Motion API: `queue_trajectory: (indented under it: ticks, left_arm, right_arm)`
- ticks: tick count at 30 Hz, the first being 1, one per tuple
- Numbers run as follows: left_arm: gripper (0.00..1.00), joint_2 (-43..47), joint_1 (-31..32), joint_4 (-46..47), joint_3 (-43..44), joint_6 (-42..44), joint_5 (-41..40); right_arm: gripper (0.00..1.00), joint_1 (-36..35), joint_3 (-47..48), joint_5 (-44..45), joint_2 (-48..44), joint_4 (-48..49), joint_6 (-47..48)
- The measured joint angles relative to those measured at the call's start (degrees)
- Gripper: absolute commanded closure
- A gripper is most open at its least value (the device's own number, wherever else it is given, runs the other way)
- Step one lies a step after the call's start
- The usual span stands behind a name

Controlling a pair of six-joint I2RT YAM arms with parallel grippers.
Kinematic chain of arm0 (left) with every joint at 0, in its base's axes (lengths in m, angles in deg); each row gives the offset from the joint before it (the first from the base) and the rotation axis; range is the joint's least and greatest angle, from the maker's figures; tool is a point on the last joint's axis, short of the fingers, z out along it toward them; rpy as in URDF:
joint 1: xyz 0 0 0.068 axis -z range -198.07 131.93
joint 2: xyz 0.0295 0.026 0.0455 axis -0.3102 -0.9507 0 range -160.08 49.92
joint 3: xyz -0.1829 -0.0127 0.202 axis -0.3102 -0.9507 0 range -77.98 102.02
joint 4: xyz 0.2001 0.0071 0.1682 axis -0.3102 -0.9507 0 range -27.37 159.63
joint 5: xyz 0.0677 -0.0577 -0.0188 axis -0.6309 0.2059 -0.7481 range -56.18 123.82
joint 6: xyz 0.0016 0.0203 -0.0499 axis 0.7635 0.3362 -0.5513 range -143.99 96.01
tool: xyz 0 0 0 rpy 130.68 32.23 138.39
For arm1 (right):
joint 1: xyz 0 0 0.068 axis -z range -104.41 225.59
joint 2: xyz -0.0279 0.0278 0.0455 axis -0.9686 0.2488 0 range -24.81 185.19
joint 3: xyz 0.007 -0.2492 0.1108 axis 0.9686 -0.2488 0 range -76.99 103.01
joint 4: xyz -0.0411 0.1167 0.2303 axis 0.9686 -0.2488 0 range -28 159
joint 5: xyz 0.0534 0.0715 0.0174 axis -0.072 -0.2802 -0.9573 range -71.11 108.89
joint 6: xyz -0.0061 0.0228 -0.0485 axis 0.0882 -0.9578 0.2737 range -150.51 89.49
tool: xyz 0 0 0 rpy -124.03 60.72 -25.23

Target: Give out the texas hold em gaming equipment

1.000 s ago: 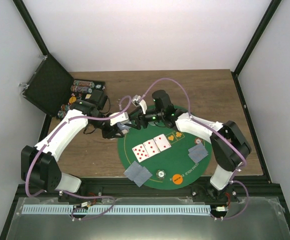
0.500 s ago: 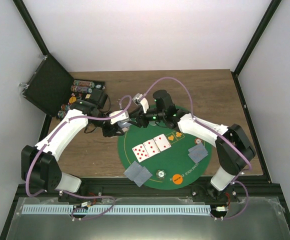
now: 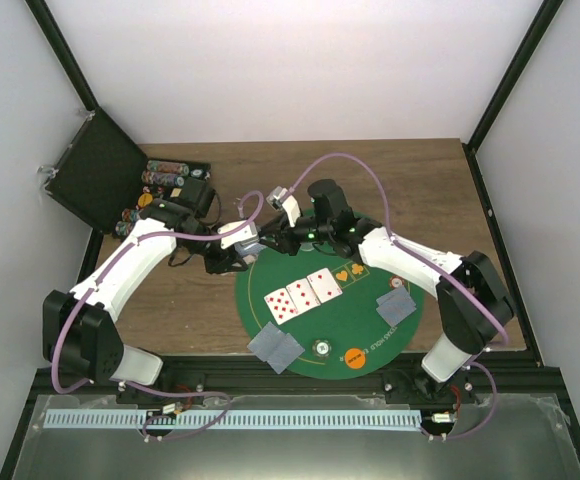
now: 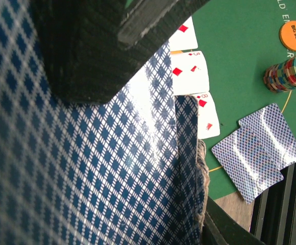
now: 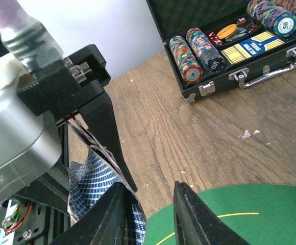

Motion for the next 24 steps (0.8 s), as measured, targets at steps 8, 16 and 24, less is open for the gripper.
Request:
queue_trajectory:
  ticks: [8, 16, 24]
  left_arm:
    - [0.70, -0.44, 0.00, 0.76, -0.42, -0.20, -0.52]
    - [0.70, -0.74, 0.00, 1.05, -0.70, -0.17, -0.59]
    - [0.70, -0.74, -0.11, 1.07, -1.11, -0.17, -0.22]
  right_arm:
    - [0.99, 0.33, 0.02, -1.60, -0.57, -1.33, 1.07]
    - [0.93, 0.79, 0.46, -3.06, -0.63, -3.15, 1.75]
    - [0.82, 1.33, 0.72, -1.64, -0.63, -5.38, 2.23]
